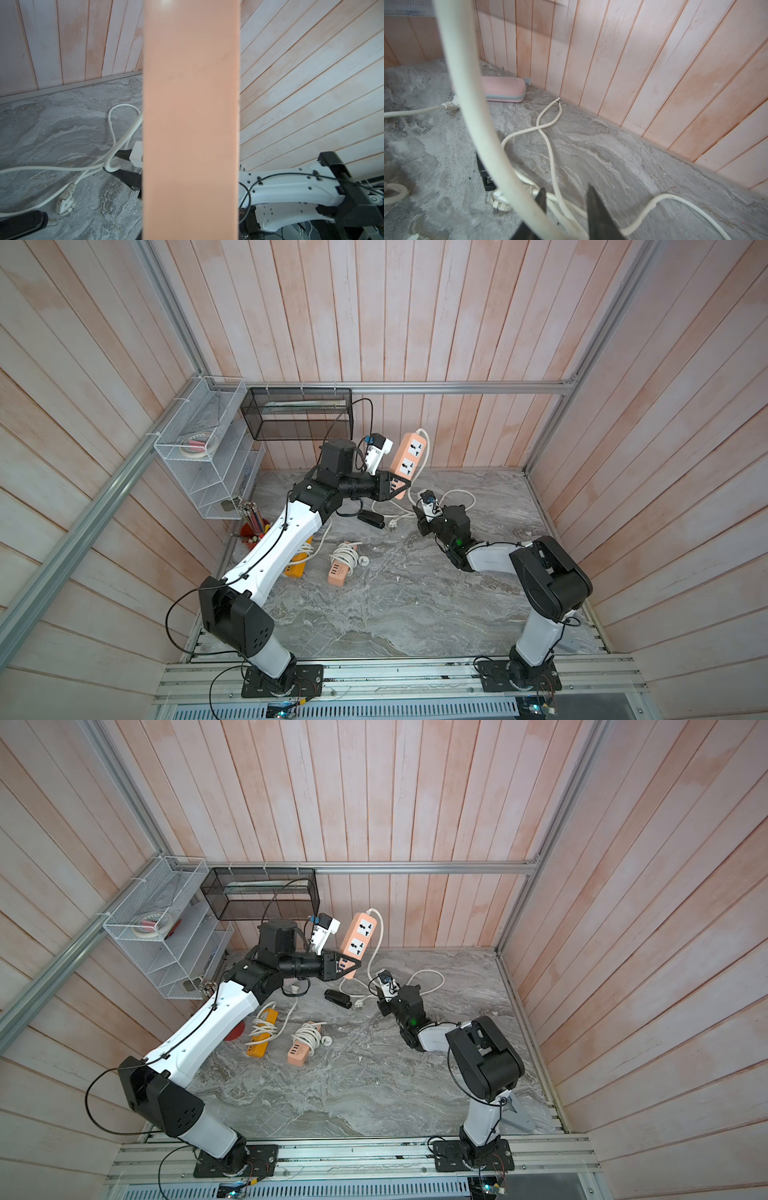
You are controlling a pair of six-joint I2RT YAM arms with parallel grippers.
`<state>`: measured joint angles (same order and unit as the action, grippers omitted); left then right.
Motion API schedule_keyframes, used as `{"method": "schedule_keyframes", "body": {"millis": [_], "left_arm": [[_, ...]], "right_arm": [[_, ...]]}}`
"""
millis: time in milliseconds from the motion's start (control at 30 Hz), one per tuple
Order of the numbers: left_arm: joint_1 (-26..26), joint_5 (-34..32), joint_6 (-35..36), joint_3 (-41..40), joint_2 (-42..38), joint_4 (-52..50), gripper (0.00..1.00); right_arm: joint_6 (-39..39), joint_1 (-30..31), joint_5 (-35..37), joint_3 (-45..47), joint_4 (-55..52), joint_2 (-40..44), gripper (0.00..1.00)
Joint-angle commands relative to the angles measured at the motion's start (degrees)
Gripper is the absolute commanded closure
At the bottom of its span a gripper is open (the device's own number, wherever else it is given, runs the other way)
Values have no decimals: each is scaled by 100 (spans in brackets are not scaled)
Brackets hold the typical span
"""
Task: Wrap the cord around the power strip
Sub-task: Wrap the power cord around the power strip.
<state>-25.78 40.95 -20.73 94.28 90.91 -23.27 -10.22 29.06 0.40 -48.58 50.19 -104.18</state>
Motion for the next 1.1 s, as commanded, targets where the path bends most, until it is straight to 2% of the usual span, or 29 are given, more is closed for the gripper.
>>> {"method": "schedule_keyframes", "body": {"millis": [0,33,133,200,267,333,367,400,433,500,567,600,667,800,900,1067], "left_arm": [[290,165,-457,-98,-489,1174,100],[357,115,-550,-153,-578,1349,100],[483,-192,-605,-306,-761,1689,100],[509,-315,-603,-386,-762,1819,100],[513,-330,-670,-440,-687,1965,100],[512,-353,-747,-507,-606,2109,100],[513,-403,-744,-507,-560,2111,100],[508,-447,-716,-498,-507,2092,100],[513,-484,-681,-483,-470,2049,100],[508,-484,-602,-407,-381,1947,100],[513,-474,-488,-254,-273,1765,100],[506,-473,-421,-191,-232,1698,100],[504,-453,-284,-101,-185,1634,100],[513,-613,326,209,-97,1242,100],[504,-621,756,587,125,733,100],[317,-1417,2082,965,659,-354,100]], "right_arm": [[-215,-194,767,3,595,291,95],[-372,-313,1162,8,496,514,100],[-1041,-677,2570,-192,62,1218,100],[-1833,-831,3314,-342,91,1634,100],[-2267,-936,3444,-533,-273,1937,100],[-2577,-916,3603,-848,-1206,1969,100],[-2508,-862,3373,-1029,-2041,1946,100],[-2282,-753,2806,-1142,-2960,2034,100],[-2047,-602,2228,-1048,-3302,2198,100],[-1509,-396,142,-640,-3670,2775,100],[-862,-364,-857,-529,-3879,3121,100],[-664,-374,-1085,-530,-3997,3229,100],[-654,-358,-906,-516,-4172,3334,100],[-1413,-113,96,-652,-5063,3025,100],[-1508,75,348,-578,-5246,2861,100],[-1786,789,512,-730,-5590,2826,100]]}}
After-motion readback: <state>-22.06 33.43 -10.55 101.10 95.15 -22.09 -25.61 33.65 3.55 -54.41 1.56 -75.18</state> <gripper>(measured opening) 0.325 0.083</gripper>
